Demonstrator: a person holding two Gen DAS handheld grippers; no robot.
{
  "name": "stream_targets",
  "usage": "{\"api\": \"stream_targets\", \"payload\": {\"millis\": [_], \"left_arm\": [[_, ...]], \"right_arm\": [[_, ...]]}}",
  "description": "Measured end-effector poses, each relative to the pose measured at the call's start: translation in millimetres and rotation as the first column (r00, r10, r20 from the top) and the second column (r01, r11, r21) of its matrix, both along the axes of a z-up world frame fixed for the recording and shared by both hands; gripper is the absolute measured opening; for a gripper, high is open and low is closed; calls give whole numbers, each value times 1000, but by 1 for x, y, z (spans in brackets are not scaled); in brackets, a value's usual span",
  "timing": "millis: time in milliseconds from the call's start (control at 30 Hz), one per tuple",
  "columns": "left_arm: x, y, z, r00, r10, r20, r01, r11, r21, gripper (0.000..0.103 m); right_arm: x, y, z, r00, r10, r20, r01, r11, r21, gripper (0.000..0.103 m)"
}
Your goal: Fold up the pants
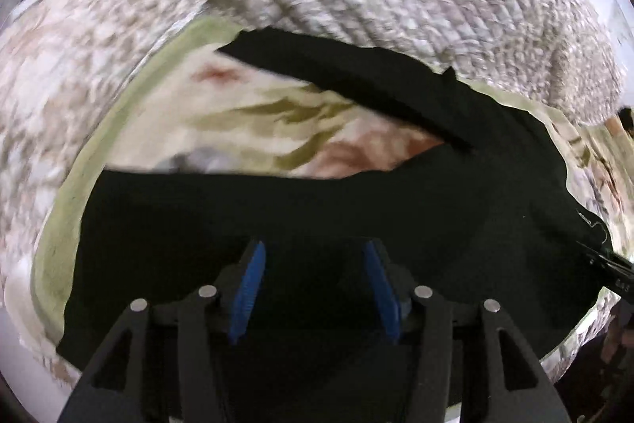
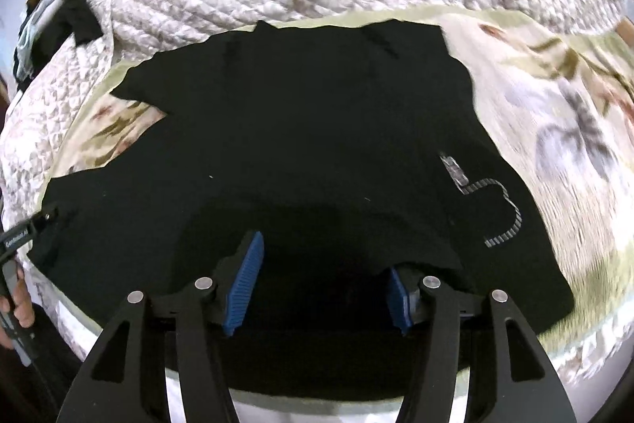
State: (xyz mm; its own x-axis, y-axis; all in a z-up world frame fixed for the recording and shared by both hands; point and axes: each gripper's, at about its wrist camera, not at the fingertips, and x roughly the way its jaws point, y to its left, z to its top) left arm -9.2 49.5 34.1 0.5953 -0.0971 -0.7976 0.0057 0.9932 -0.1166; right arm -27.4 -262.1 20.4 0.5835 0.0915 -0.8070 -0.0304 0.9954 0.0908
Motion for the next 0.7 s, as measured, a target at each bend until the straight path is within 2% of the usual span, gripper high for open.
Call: {"api": "stream_targets", "payload": {"millis": [200,333,400,433,533,700], "left_arm": [[40,-26,2,995,-97,2,97,995,-12,56],[70,-37,12,992,-127,27,127,992,-4,56],[83,-39,20,991,-129,44,129,992,2,56],[88,-38,25,991,-127,52,127,992,3,57],[98,-31,35,989,-123,82,123,992,6,61],[106,-18,38,991,-106,85,107,994,-10,62]], "right_arm": [[27,16,2,998,68,-4,-68,997,-33,57],[50,29,13,991,131,-4,-131,988,-80,57],[59,32,18,990,137,-34,-140,984,-107,57],[62,32,22,987,135,-85,-143,985,-96,57],[48,27,29,976,173,-130,-178,983,-30,57],[9,-1,31,985,97,-145,-99,995,-4,57]]}}
